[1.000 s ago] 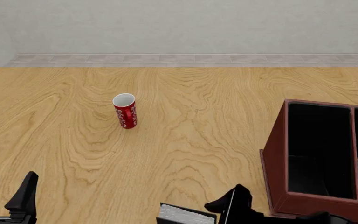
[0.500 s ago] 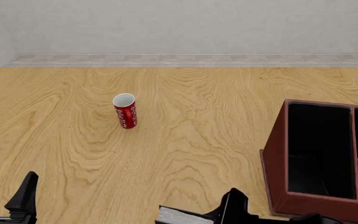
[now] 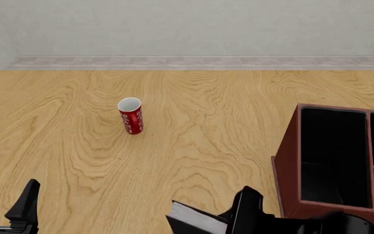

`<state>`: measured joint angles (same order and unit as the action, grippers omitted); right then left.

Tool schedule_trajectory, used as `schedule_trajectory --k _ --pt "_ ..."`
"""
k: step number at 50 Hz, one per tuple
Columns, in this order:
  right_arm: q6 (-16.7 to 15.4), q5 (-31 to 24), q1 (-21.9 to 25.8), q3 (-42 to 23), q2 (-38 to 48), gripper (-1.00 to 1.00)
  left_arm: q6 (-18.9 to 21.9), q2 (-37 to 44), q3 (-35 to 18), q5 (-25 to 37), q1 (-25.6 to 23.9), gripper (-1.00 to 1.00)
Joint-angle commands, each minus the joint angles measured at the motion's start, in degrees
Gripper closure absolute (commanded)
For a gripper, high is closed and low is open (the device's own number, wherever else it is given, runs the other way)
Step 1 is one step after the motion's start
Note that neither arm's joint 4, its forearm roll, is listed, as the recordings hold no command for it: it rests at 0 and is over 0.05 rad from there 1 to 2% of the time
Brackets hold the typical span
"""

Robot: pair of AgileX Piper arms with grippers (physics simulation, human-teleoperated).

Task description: Pick up the book and place it in the left compartment of the caddy.

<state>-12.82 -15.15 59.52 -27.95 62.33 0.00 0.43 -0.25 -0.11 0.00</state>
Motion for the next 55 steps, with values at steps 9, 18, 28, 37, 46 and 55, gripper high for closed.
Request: schedule_trajectory --k 9,18,28,37,46,55 --pt "-2.7 -9.0 -2.1 -7.1 -4.4 1.0 0.0 0.0 0.0 0.0 0.0 -1.0" --pt "-3.5 -12.3 -3.0 -9.0 -6.6 1.0 0.0 0.0 0.0 0.0 0.0 -1.0" --pt "-4.1 -14.6 -3.9 -10.4 -8.8 1.0 0.0 0.0 0.0 0.0 0.0 -1.0" --pt "-3.0 -17.5 -4.0 -14.1 -11.9 1.0 0.0 0.0 0.0 0.0 0.0 -1.0" --pt "-4.8 -18.3 -5.6 -14.4 -13.4 1.0 0.0 0.0 0.0 0.0 0.0 -1.0" --pt "-4.8 -19.4 -7.2 -16.3 -15.7 1.0 0.0 0.0 0.0 0.0 0.0 -1.0"
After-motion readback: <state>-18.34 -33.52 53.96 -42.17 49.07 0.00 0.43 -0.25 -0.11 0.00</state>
